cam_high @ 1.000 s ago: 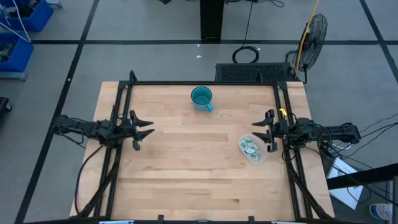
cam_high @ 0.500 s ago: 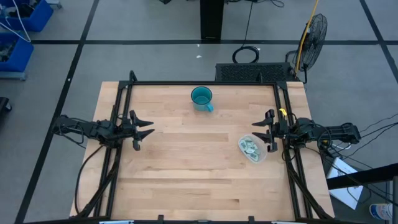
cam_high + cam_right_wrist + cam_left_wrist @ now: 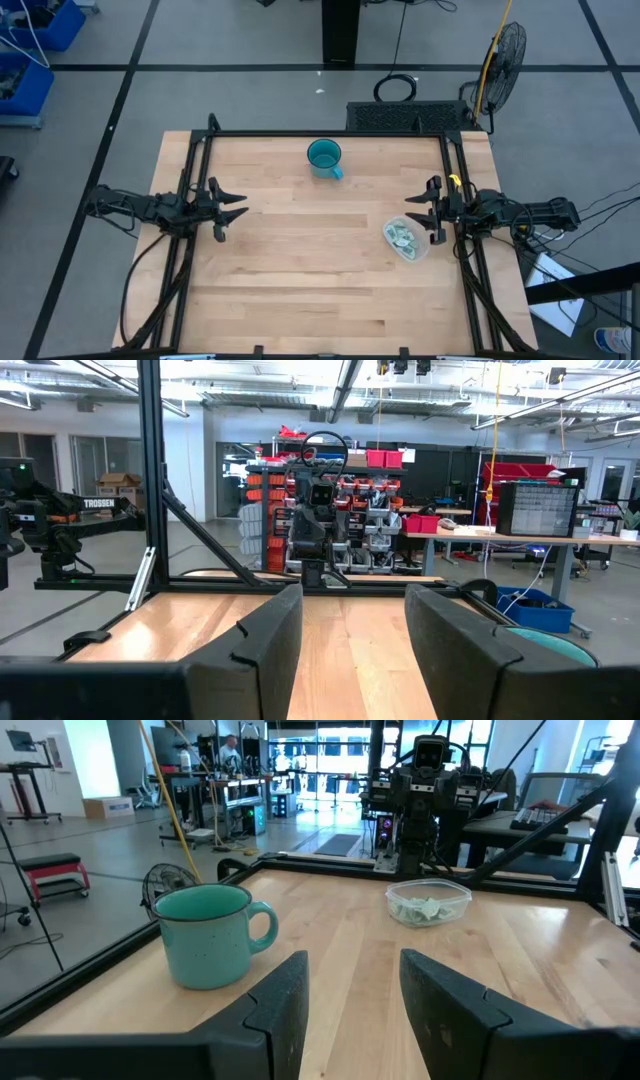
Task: Pick and place Stevia / Truvia into bins
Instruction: Return to Home Position
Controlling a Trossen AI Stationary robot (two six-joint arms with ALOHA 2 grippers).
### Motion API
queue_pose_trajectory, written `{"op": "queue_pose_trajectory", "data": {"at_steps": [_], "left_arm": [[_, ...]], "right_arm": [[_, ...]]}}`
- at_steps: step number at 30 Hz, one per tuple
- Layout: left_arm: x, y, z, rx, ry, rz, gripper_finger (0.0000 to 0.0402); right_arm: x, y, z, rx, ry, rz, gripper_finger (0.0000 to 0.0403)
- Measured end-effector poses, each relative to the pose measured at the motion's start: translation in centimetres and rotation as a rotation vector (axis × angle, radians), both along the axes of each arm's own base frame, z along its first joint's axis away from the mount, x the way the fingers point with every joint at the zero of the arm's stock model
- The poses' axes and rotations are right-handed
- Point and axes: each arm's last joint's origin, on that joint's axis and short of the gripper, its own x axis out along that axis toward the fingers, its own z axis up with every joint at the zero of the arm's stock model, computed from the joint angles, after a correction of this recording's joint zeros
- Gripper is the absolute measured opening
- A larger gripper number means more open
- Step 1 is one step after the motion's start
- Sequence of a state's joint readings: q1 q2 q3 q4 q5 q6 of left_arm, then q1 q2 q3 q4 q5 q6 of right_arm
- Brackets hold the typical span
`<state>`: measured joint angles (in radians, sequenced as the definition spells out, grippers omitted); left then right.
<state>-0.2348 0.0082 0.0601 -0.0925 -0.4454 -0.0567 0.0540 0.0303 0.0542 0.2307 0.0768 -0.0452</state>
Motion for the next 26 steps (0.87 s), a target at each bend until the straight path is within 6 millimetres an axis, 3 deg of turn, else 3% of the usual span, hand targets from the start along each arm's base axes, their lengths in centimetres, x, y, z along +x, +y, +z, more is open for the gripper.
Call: {"op": "queue_pose_trajectory", "data": {"at_steps": [26], "left_arm": [[0.00, 0.00, 0.00, 0.000, 0.000, 0.000, 0.0163]], "right_arm": [[0.00, 0.00, 0.00, 0.000, 0.000, 0.000, 0.0171]]}}
